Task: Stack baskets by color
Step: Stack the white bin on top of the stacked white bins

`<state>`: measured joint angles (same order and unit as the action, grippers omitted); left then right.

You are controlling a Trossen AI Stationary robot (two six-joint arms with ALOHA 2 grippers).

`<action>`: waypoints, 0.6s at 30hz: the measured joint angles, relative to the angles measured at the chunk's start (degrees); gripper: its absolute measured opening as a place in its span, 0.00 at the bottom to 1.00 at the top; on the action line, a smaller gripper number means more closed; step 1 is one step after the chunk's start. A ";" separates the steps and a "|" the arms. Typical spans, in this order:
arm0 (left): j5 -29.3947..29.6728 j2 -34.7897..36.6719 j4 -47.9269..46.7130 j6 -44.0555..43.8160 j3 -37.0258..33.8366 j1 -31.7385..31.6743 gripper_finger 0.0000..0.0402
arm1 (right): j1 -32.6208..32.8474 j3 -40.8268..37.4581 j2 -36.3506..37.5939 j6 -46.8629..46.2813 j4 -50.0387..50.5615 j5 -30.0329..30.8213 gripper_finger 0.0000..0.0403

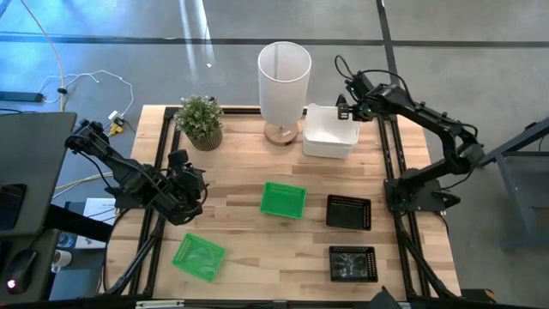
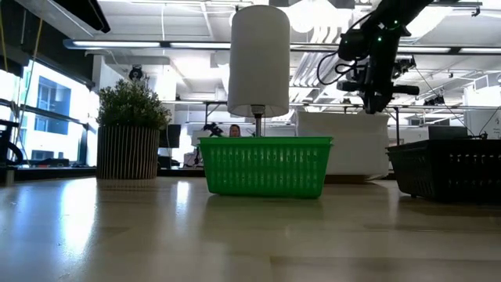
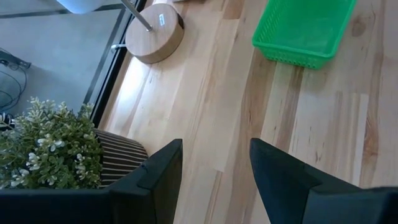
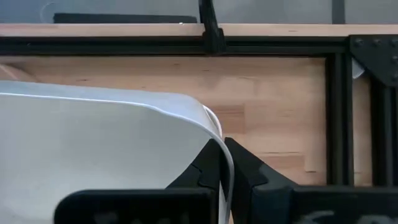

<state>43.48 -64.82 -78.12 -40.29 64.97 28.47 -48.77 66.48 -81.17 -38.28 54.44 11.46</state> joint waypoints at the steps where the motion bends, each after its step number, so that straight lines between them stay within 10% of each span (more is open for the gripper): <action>1: 0.05 0.00 -0.01 0.00 0.00 0.00 0.43 | -0.26 0.00 0.00 0.57 -0.11 -0.52 0.00; 18: 0.68 0.00 0.17 0.00 0.00 -2.40 0.43 | -5.35 2.04 -0.24 0.82 9.45 -10.84 0.00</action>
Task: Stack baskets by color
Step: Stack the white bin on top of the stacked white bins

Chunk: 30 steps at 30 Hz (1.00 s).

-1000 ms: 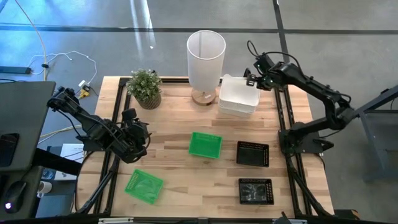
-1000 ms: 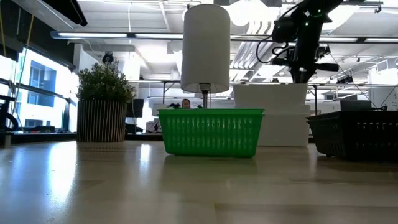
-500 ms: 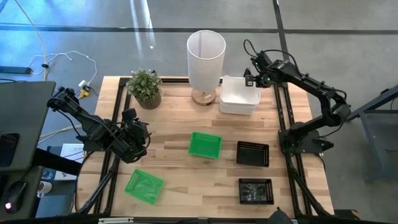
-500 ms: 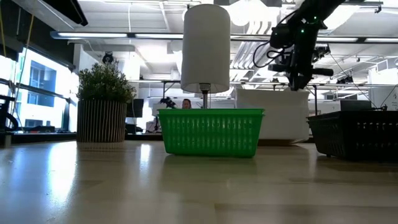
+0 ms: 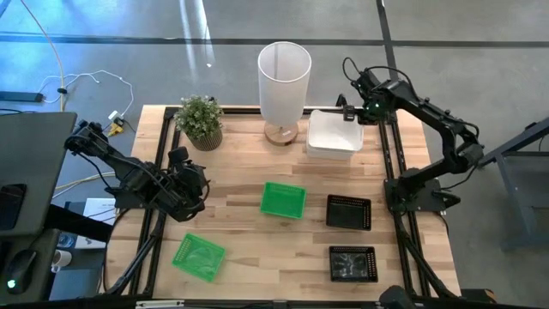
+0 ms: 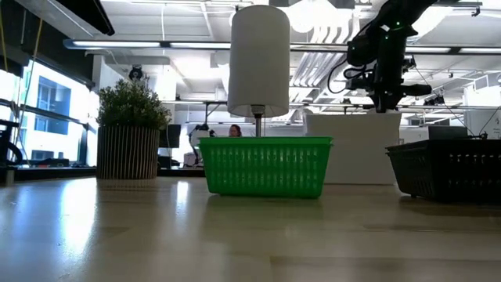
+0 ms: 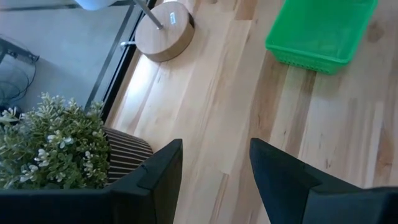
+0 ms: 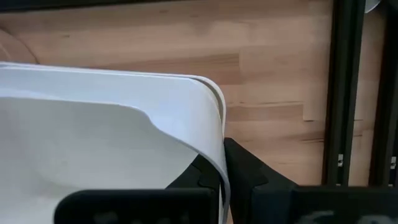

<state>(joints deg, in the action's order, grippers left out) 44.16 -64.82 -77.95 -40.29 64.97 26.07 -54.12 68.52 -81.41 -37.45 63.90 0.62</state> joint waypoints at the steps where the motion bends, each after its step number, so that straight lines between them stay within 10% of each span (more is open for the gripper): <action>1: -0.01 0.00 0.00 0.00 0.00 -0.42 0.43 | -0.02 0.06 0.01 0.02 -0.09 0.05 0.00; 30: -2.14 0.00 0.24 5.17 0.00 -6.60 0.43 | 1.15 -0.12 -3.52 9.80 0.66 7.39 0.09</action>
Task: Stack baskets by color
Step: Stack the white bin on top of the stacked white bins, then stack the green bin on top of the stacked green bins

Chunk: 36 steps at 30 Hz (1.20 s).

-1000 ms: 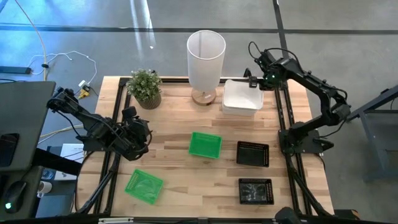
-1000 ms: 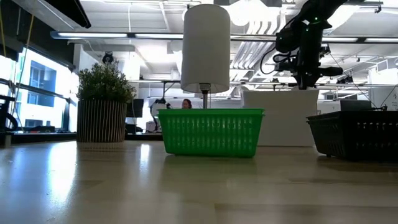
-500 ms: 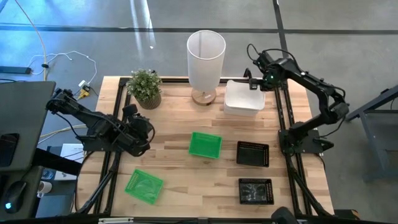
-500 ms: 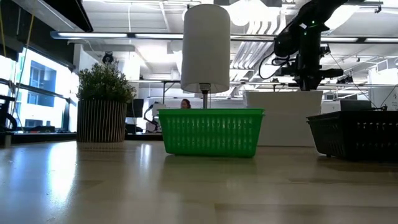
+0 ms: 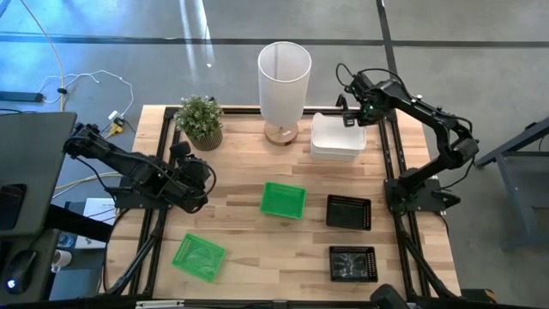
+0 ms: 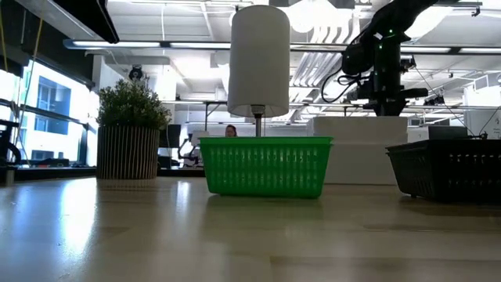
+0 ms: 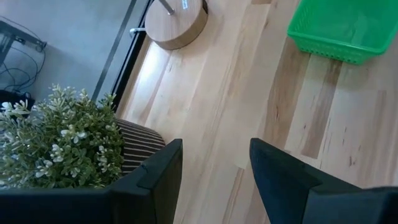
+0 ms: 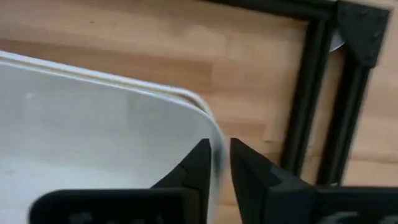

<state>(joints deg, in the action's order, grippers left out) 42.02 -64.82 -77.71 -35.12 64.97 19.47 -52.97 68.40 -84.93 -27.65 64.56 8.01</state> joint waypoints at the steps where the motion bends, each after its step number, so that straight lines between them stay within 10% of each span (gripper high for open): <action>1: 0.00 0.00 0.02 -0.01 0.00 -0.12 0.43 | 0.15 0.00 0.00 0.75 -0.09 0.99 0.12; 18: -8.57 0.00 0.85 4.29 0.00 -3.39 0.43 | 3.43 6.09 2.53 6.64 -0.49 2.96 0.24; 36: -25.27 -0.13 1.82 1.42 0.00 4.85 0.43 | 27.57 5.25 10.69 -0.53 1.85 2.05 0.23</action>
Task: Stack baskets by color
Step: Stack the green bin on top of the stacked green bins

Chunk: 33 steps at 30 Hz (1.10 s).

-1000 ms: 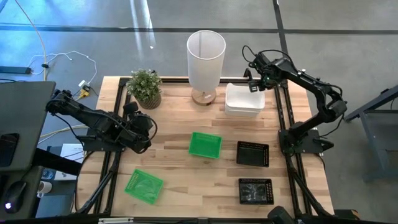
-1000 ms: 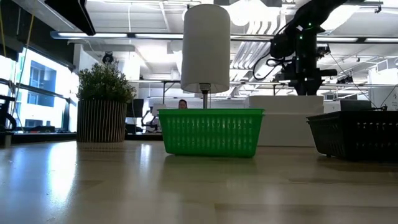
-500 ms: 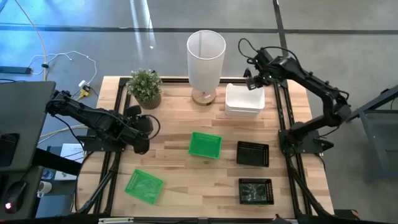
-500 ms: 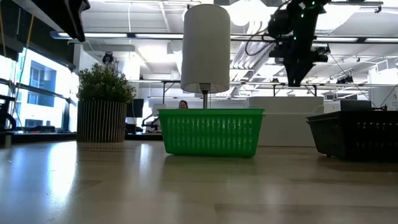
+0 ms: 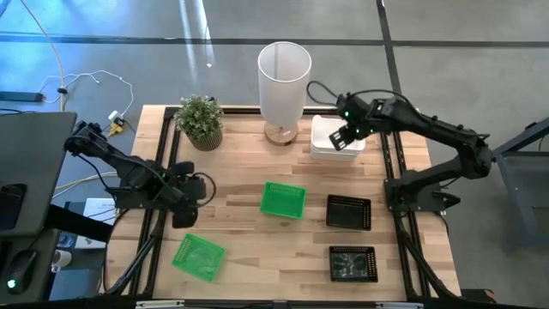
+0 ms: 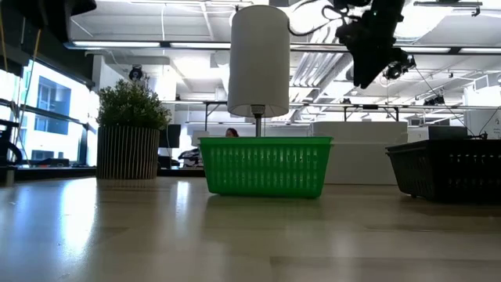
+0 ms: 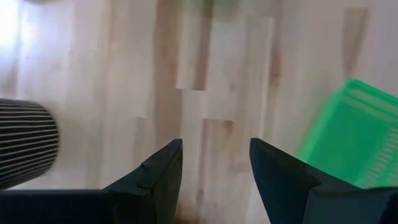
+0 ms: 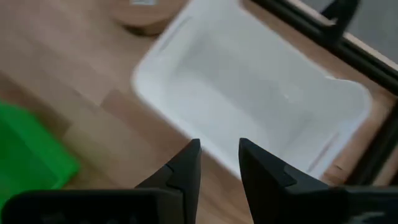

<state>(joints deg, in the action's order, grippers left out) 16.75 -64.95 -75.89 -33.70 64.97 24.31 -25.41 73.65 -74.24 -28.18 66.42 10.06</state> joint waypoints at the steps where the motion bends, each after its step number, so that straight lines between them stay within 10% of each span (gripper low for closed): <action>1: -0.11 -0.20 0.22 -0.43 0.00 1.09 0.43 | 1.63 0.00 0.00 -0.58 -0.03 0.24 0.23; 33: -7.96 -17.24 7.17 -9.63 0.02 19.00 0.43 | 32.85 -0.02 0.00 -10.87 -14.82 4.93 0.23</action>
<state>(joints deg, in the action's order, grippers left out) 8.80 -82.18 -68.73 -43.33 64.99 43.31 7.44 73.63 -74.24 -39.05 51.59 14.99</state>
